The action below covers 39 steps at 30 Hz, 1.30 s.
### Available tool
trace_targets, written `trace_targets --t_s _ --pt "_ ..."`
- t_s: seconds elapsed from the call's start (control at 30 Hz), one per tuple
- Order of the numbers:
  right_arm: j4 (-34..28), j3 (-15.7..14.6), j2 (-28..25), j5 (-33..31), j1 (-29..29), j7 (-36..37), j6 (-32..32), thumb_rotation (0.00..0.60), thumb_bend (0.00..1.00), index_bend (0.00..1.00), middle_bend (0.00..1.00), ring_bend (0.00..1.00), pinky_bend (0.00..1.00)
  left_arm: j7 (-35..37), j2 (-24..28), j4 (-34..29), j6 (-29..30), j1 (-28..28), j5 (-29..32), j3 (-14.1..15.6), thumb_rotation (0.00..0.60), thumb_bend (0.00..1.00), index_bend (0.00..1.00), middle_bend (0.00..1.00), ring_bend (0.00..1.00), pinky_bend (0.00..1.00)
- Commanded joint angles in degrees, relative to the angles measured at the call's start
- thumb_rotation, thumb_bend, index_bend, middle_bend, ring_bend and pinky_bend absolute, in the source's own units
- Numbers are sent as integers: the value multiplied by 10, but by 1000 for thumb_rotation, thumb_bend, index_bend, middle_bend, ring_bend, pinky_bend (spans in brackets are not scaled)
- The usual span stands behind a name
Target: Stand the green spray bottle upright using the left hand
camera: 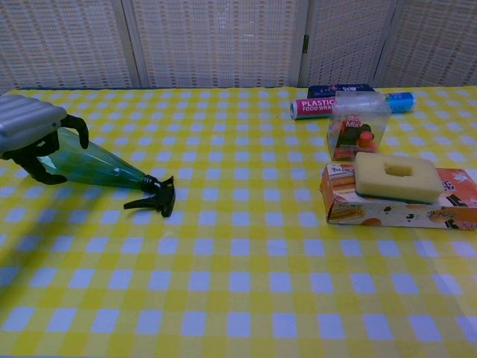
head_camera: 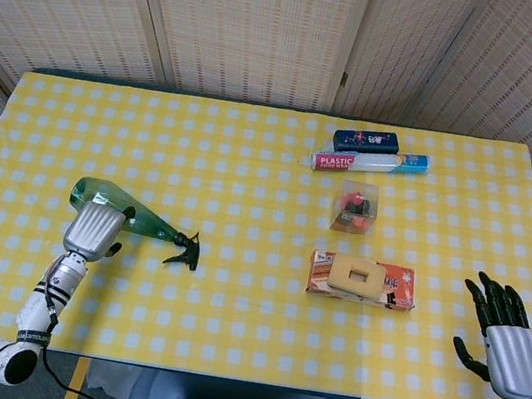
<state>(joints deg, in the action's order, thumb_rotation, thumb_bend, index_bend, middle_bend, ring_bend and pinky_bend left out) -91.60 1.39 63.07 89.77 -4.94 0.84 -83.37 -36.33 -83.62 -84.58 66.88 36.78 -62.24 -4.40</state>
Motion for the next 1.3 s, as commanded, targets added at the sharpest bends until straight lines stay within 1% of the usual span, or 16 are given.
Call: trace_targets --t_s 0.03,0.1,0.27,0.37,0.53,0.7,0.93,1.03,1.1,1.2,1.3 --pt "0 1 -2 -6 -1 3 4 600 362 0 0 0 0 -15 -21 21 -9 12 -5 -6 600 253 397 1000 1000 1000" --pt "0 1 -4 -7 0 6 3 600 361 0 0 0 0 -17 -33 37 -22 20 -3 -9 600 253 397 1000 1000 1000" --pt "1 3 -10 -12 3 18 -1 600 361 0 0 0 0 -30 -75 107 -73 46 29 -24 600 253 397 1000 1000 1000" --pt "3 4 -15 -15 5 27 -4 600 362 0 0 0 0 -34 -91 131 -92 57 39 -29 600 253 391 1000 1000 1000" --pt "6 7 -21 -23 8 39 -4 600 362 0 0 0 0 -37 -107 149 -108 66 44 -30 600 253 386 1000 1000 1000" --pt "7 6 -24 -24 8 45 -3 600 362 0 0 0 0 -39 -116 157 -110 71 40 -30 600 253 385 1000 1000 1000" --pt "4 4 -25 -18 12 42 -11 600 361 0 0 0 0 -35 -130 190 -130 77 52 -32 600 253 415 1000 1000 1000" --pt "4 4 -24 -18 12 41 -10 600 362 0 0 0 0 -26 -138 210 -126 76 46 -32 600 252 470 1000 1000 1000" --pt "4 4 -24 -18 11 40 -8 600 362 0 0 0 0 -18 -143 221 -115 75 34 -33 600 253 539 1000 1000 1000" --pt "4 4 -24 -17 9 39 -5 600 362 0 0 0 0 6 -155 244 -89 70 7 -33 600 255 669 1000 1000 1000" --pt "3 3 -23 -14 9 39 -5 600 362 0 0 0 0 36 -165 265 -70 66 -19 -31 600 263 752 1000 1000 1000"
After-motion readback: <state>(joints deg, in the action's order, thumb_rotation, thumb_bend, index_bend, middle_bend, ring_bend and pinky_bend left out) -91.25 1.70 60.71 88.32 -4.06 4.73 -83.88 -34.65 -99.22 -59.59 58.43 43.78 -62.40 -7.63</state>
